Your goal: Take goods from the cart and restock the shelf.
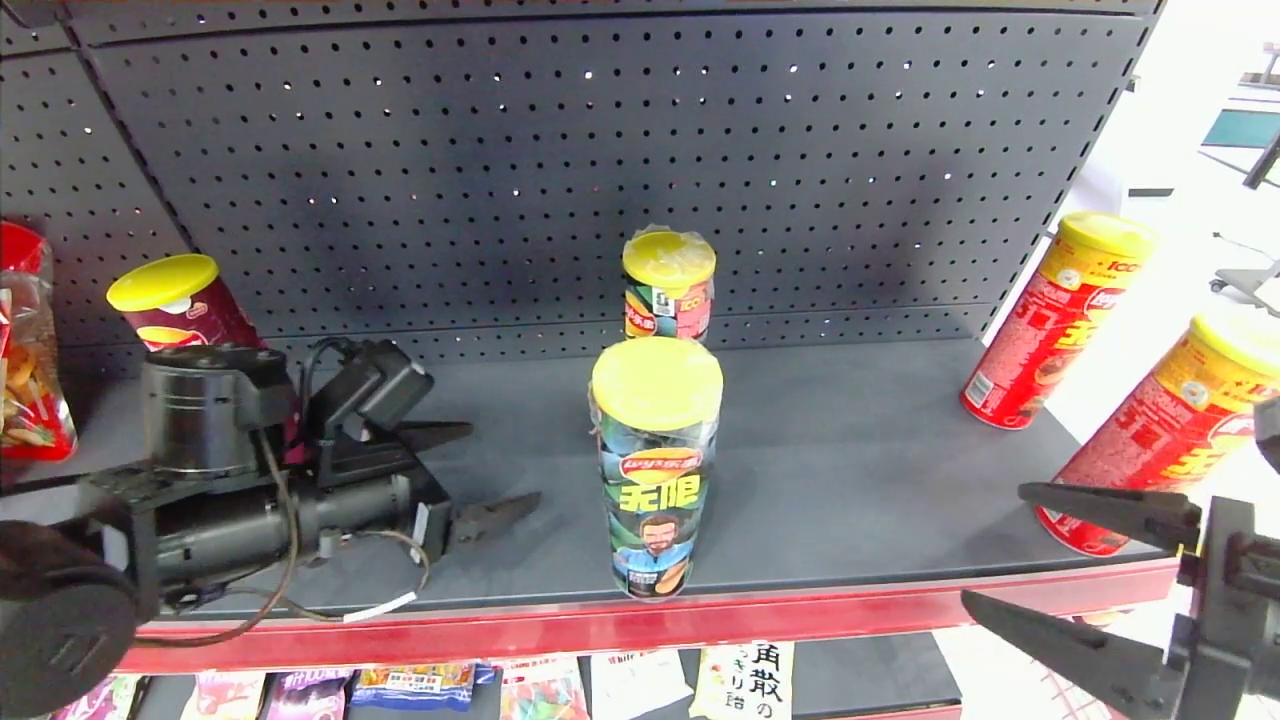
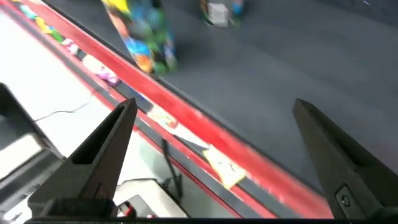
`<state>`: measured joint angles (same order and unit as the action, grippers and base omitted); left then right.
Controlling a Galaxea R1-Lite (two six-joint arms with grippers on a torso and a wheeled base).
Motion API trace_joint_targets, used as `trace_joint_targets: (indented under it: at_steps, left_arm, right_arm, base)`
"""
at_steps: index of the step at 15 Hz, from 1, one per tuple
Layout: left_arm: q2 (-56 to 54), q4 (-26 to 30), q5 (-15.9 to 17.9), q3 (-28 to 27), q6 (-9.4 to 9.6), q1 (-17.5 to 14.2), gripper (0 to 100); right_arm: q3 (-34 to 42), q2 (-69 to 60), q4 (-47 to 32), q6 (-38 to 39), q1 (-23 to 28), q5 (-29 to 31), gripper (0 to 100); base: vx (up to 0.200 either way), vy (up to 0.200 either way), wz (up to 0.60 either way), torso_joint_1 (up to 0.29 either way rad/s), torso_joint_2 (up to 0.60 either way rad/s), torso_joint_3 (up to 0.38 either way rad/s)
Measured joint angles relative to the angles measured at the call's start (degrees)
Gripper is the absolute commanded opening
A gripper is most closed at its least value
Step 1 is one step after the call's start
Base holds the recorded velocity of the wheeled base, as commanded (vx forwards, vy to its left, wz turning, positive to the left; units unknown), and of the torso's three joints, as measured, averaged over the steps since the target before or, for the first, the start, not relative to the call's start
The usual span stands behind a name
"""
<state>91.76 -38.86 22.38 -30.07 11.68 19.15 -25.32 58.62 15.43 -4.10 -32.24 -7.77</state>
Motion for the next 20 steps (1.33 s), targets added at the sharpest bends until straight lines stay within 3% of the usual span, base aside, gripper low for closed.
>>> trace_joint_targets:
  at_steps: [3,6,7,9,11,12,14,20]
  left_arm:
    - [-12.7,6.6,-4.3,5.8,-0.3,-6.6,100]
    - [-27.0,25.0,-10.4,7.8,-1.1,-11.5,100]
    - [-32.0,31.5,-12.2,7.6,-2.49,-12.5,100]
    - [-39.7,37.7,-15.7,7.4,-6.42,-13.9,100]
    - [-46.3,38.3,-19.7,8.3,-7.94,-14.4,100]
    - [-49.1,38.3,-21.0,8.9,-6.84,-14.6,100]
    - [-54.4,38.5,-22.2,10.8,-2.71,-14.7,100]
    - [-59.1,38.4,-23.4,12.1,-1.89,-14.8,100]
  right_arm:
    - [3.9,-9.6,-7.2,0.0,4.7,6.8,100]
    - [3.2,-20.0,-21.2,0.0,15.8,10.9,100]
    - [2.7,-23.2,-24.3,0.0,19.7,11.3,100]
    - [2.5,-27.9,-26.2,0.0,24.0,11.8,100]
    - [3.8,-30.5,-26.0,0.0,25.4,11.7,100]
    - [4.1,-31.5,-25.9,0.0,25.6,11.8,100]
    - [4.4,-32.4,-26.0,0.1,25.8,11.7,100]
    - [4.9,-32.6,-26.1,0.1,25.7,11.7,100]
  base:
    - [0.0,0.0,0.0,0.0,0.0,0.0]
    - [0.0,0.0,0.0,0.0,0.0,0.0]
    - [0.0,0.0,0.0,0.0,0.0,0.0]
    - [0.0,0.0,0.0,0.0,0.0,0.0]
    - [0.0,0.0,0.0,0.0,0.0,0.0]
    - [0.0,0.0,0.0,0.0,0.0,0.0]
    - [0.0,0.0,0.0,0.0,0.0,0.0]
    - [-0.167,0.0,0.0,0.007,0.0,0.0]
